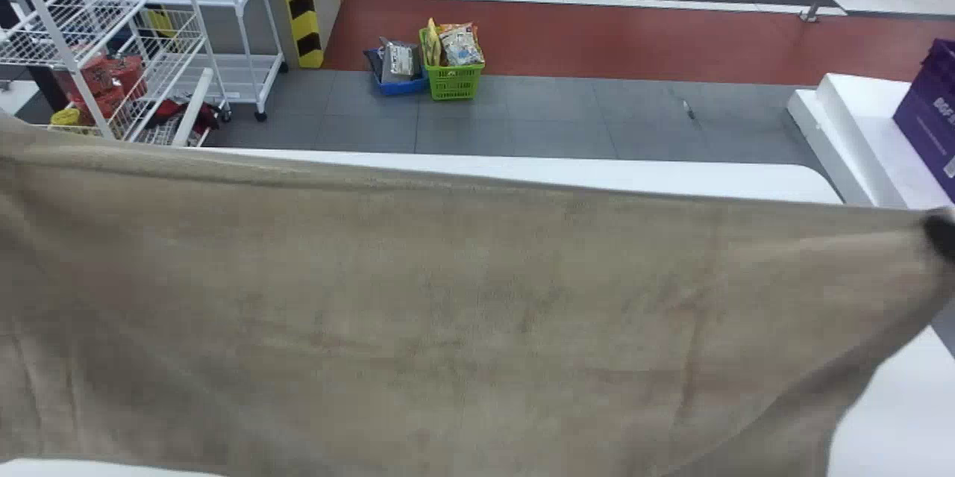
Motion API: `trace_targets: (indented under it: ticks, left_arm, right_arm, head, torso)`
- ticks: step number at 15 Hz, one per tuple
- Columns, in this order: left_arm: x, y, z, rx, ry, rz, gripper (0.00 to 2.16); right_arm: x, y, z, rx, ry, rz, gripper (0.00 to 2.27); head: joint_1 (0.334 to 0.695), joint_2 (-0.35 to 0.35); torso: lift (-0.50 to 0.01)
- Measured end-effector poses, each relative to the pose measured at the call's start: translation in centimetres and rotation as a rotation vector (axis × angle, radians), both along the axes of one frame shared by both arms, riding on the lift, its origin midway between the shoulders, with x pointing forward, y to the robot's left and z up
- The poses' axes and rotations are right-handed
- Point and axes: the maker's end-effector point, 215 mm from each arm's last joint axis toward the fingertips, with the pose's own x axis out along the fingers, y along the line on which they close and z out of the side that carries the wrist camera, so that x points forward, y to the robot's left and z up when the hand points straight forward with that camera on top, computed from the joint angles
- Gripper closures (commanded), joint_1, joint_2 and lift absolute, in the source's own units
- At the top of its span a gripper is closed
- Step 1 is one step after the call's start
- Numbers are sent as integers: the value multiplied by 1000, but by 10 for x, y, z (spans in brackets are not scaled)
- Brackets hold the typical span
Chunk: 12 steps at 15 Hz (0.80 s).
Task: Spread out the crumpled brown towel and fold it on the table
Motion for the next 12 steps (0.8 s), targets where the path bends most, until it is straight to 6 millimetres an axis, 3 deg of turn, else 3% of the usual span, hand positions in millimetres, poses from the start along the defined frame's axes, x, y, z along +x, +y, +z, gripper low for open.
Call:
trace_targets:
  ticks: [2, 5, 10, 12]
  left_arm:
    - [11, -13, -41, -48, 89, -20, 1298]
    - [23, -35, -91, -83, 191, -53, 1298]
    - [90, -45, -112, -4, 51, -60, 1298]
    - [104, -51, -112, 15, 6, -71, 1298]
  right_arm:
    - [25, 8, -20, -53, -3, 17, 1477]
    - [58, 23, -33, -135, -37, 44, 1477]
    - [93, 16, -60, -250, -67, 7, 1477]
    - [96, 10, -79, -268, -42, 1, 1477]
  head:
    - [695, -51]
    - [695, -57]
    - [695, -68]
    - [695, -78]
  torso:
    - [-127]
    - [-127]
    - [-127]
    - [-127]
